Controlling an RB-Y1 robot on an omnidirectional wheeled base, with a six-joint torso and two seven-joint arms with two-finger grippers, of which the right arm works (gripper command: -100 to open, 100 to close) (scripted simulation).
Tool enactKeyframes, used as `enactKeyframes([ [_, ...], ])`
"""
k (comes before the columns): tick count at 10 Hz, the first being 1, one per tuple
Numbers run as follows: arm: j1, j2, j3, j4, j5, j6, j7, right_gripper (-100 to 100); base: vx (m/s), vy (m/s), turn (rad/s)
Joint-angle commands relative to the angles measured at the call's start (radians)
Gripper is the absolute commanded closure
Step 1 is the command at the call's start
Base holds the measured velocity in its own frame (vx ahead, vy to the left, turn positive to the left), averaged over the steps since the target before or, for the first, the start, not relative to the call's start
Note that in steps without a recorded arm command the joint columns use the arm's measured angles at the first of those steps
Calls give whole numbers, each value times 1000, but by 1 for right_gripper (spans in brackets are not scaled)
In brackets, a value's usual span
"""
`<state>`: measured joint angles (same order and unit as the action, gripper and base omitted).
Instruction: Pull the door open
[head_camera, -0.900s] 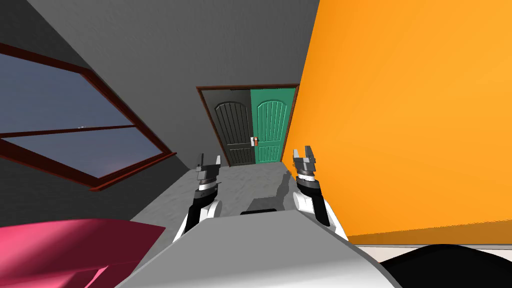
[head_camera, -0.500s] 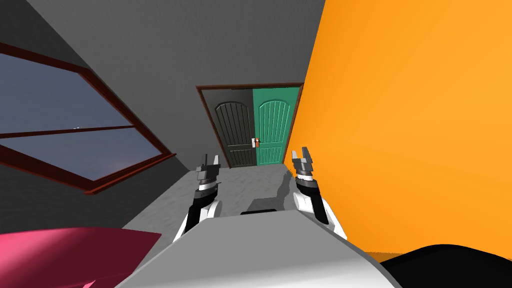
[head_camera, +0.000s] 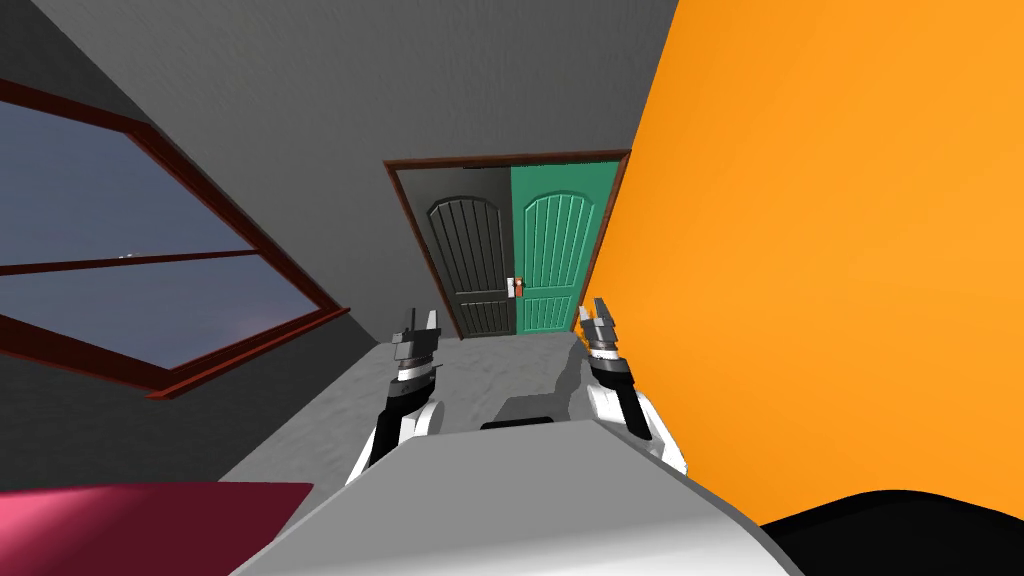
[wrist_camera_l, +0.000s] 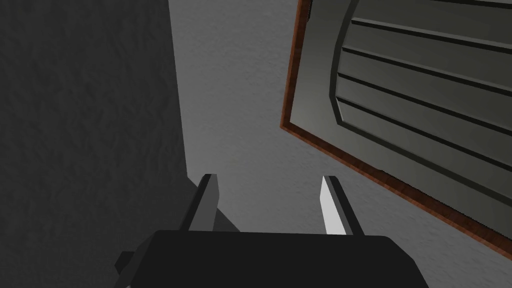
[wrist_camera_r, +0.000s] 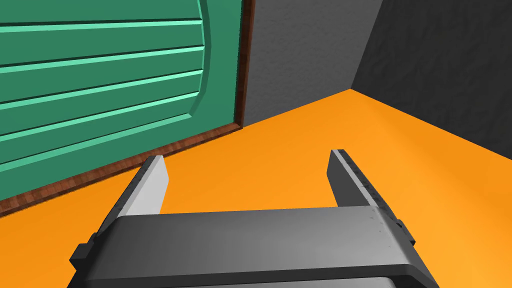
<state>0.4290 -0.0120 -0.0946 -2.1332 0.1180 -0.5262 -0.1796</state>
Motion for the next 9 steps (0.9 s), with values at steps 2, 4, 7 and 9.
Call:
enactKeyframes([
  [2,-17,-19,-15,56,16,11,-26,-100,145,29,42],
  [4,-27,-30,-23,93,30,23,-44,-100,157,37,54],
  [7,-46,-47,-37,160,54,43,-75,-100,158,60,47],
  [9,-54,-53,-43,187,65,51,-88,-100,145,47,40],
])
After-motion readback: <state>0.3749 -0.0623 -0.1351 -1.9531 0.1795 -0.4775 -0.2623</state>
